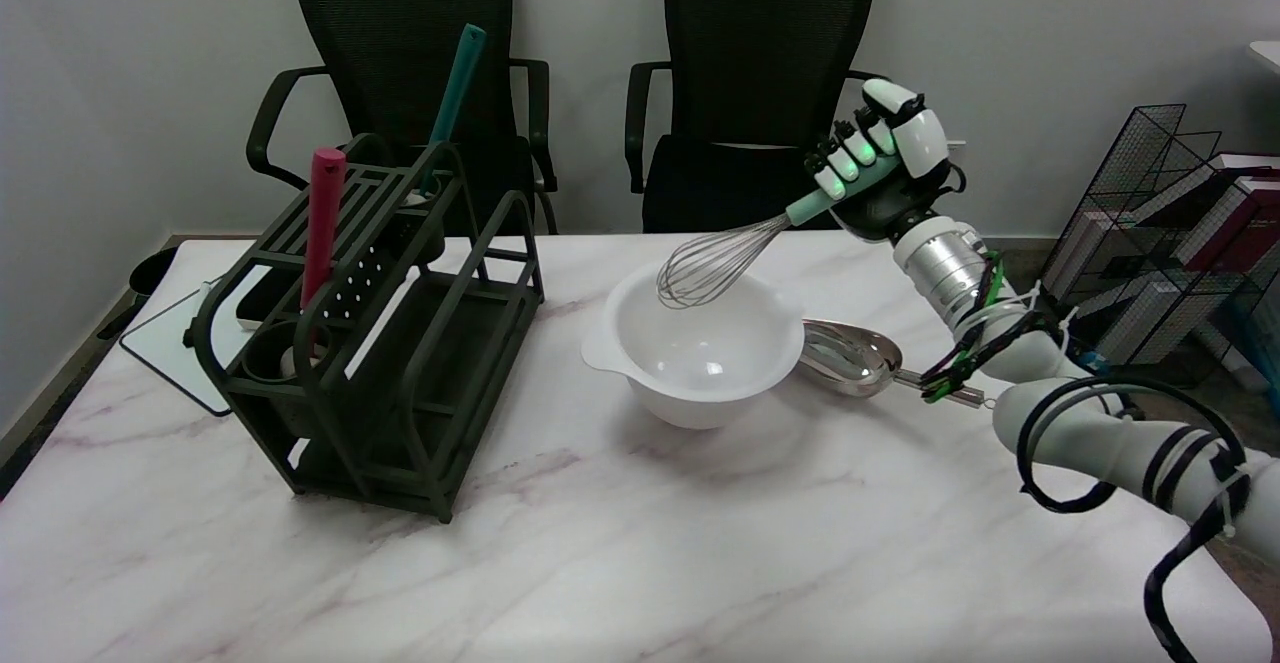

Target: Place the whisk into the mixing bowl.

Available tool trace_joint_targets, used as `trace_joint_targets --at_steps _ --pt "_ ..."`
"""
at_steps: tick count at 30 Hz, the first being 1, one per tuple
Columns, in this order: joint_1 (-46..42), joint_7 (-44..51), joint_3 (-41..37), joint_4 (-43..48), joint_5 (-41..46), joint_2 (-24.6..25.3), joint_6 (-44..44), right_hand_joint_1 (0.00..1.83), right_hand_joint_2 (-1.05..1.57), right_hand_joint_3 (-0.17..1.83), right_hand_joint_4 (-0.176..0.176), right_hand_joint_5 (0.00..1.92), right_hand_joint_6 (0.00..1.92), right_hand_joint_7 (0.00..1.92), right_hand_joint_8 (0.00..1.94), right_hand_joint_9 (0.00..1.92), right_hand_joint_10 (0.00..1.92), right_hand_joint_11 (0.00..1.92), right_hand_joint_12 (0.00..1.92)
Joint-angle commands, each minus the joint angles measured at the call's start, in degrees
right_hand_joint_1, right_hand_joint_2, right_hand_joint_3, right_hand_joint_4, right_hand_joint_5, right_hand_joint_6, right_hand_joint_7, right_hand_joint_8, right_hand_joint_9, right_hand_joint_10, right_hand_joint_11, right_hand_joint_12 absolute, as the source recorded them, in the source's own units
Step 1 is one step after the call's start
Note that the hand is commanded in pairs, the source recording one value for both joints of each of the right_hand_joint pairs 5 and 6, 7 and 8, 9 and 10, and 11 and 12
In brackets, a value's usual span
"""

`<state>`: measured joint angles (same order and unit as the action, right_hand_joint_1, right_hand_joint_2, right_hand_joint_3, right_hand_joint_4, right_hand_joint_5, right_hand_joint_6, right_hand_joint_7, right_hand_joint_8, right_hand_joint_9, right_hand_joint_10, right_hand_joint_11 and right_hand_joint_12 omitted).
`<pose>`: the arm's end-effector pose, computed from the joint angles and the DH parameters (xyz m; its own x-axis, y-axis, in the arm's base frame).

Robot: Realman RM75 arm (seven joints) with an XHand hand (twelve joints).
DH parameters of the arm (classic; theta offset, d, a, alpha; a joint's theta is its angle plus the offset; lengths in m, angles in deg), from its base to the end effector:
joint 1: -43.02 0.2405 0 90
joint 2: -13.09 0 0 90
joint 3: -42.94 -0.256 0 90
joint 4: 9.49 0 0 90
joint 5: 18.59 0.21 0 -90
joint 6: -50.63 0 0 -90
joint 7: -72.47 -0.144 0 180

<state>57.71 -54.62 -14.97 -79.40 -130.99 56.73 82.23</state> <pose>-0.2290 -0.3806 0.4115 -0.7782 -0.0893 0.6216 -0.6108 -0.1226 -0.7823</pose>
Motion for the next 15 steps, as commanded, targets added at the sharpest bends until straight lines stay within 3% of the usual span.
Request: trace_joint_targets --at_steps 1,15 --pt "9.1 -4.6 11.2 10.9 -0.4 0.2 0.6 0.89 1.44 0.96 0.000 1.92 1.92 1.92 1.92 1.92 1.92 1.89 1.89" --pt "2.2 -4.6 10.2 7.9 -0.4 -1.1 0.8 0.87 1.46 1.06 0.000 1.92 1.92 1.92 1.92 1.92 1.92 1.88 1.88"
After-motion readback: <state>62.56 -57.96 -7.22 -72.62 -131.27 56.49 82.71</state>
